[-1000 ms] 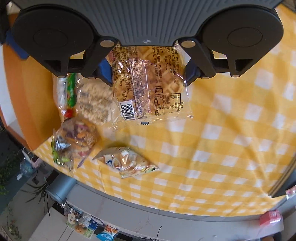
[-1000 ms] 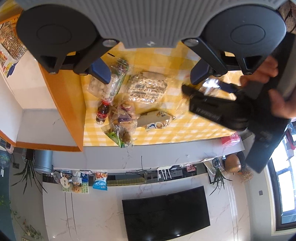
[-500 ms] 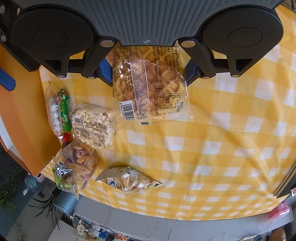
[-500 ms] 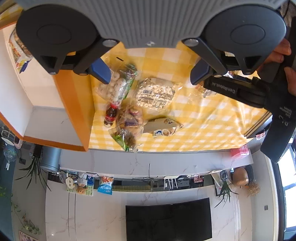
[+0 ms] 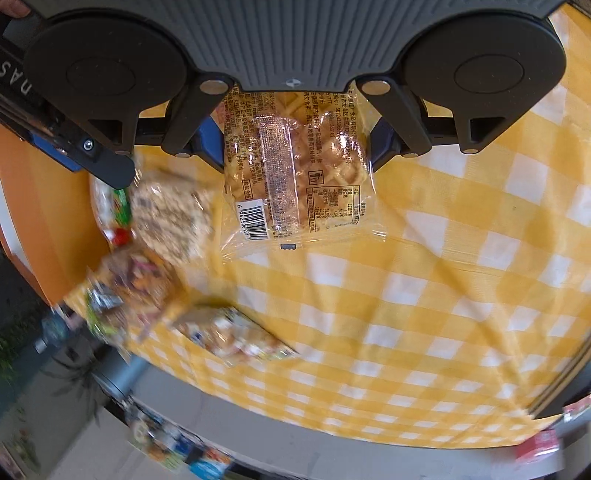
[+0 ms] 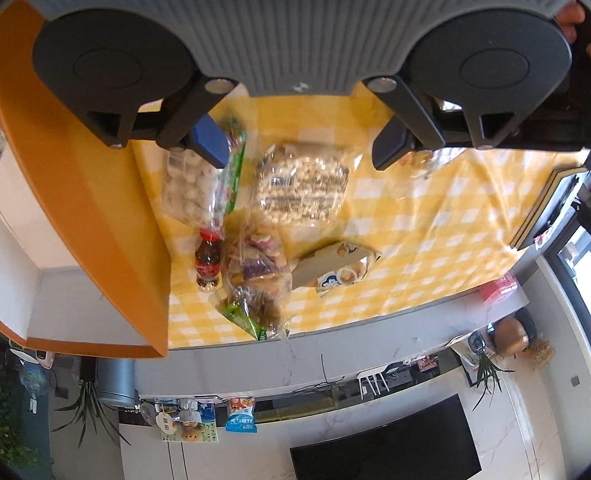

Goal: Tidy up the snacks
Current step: 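Hold the waffle bag in the left tool while the right tool grasps the nut bag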

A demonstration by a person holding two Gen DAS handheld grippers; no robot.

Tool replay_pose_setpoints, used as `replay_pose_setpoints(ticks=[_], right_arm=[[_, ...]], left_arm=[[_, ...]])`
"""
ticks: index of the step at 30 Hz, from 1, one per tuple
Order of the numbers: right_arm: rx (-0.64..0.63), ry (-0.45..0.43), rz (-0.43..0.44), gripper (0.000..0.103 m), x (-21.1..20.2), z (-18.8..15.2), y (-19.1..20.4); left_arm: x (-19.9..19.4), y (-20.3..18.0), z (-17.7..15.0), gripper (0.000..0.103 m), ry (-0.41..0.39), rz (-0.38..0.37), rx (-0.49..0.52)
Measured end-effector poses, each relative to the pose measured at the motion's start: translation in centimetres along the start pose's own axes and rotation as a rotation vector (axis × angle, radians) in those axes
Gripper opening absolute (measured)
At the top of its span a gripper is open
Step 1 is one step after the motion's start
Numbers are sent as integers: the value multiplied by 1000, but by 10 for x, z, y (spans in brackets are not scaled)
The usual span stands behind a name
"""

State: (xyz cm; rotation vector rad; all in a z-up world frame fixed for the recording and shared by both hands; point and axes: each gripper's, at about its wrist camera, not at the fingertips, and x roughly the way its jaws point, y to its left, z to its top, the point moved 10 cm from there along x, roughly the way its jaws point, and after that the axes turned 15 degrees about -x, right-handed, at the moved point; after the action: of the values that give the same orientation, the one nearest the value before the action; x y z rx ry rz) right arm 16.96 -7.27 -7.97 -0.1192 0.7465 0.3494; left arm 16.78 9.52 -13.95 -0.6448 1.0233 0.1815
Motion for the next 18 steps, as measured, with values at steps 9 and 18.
replay_pose_setpoints(ticks=[9,18], right_arm=[[-66,118,30,99,57,13,13],[-102,193,-32,100,94,4,21]], left_arm=[[-1,25,24,88,-69,41,-104],[-1,29,27,88,-66,36,-124]])
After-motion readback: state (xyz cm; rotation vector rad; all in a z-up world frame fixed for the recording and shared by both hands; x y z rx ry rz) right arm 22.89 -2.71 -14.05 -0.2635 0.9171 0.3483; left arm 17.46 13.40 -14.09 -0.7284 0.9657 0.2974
